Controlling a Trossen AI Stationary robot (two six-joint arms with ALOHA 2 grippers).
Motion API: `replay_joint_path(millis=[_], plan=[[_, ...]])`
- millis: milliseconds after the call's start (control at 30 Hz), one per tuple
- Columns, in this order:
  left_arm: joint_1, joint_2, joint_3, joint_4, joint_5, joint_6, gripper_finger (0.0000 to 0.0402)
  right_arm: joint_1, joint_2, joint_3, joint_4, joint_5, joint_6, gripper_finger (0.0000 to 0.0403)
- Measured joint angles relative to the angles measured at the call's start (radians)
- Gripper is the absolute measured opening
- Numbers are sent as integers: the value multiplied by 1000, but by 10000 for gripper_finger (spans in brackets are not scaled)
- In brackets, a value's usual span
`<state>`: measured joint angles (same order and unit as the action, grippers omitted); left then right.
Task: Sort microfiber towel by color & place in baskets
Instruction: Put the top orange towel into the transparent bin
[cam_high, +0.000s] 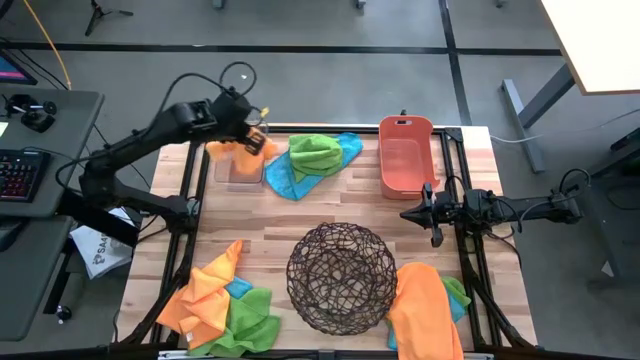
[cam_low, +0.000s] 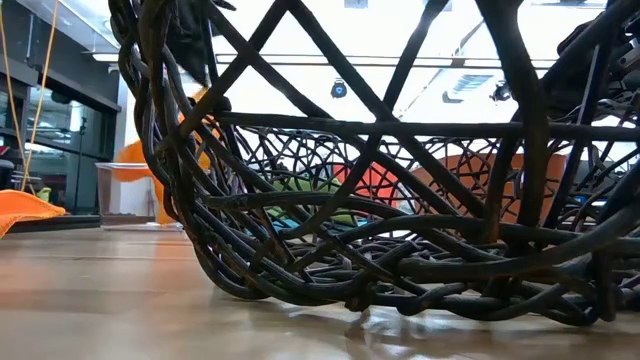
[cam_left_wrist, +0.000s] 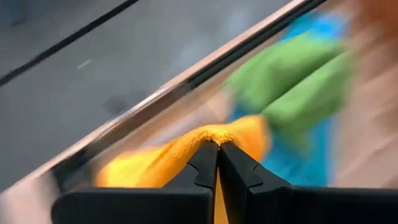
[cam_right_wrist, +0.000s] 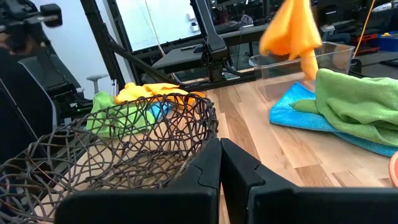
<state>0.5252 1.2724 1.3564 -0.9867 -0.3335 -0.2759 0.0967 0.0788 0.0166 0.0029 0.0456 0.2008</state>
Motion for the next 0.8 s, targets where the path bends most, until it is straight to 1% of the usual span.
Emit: replay_joint_path(millis=[67, 133, 200, 267, 367, 500, 600, 700, 767, 800], plan=[[4, 0, -31, 155, 68, -1, 0, 0, 0, 0, 0, 0, 0, 0], [13, -1, -49, 286, 108, -11, 0, 0, 0, 0, 0, 0, 0, 0], [28, -1, -54, 336, 120, -31, 0, 0, 0, 0, 0, 0, 0, 0], [47, -4, -54, 343, 121, -43, 0, 0, 0, 0, 0, 0, 0, 0], [82, -25, -55, 323, 111, -63, 0, 0, 0, 0, 0, 0, 0, 0], [129, -79, -55, 262, 30, -80, 0, 0, 0, 0, 0, 0, 0, 0], [161, -134, -55, 156, -54, -80, 0, 0, 0, 0, 0, 0, 0, 0], [180, -171, -55, 0, -145, -81, 0, 0, 0, 0, 0, 0, 0, 0], [183, -192, -80, -67, -190, -84, 0, 0, 0, 0, 0, 0, 0, 0], [183, -204, -102, -81, -197, -92, 0, 0, 0, 0, 0, 0, 0, 0]])
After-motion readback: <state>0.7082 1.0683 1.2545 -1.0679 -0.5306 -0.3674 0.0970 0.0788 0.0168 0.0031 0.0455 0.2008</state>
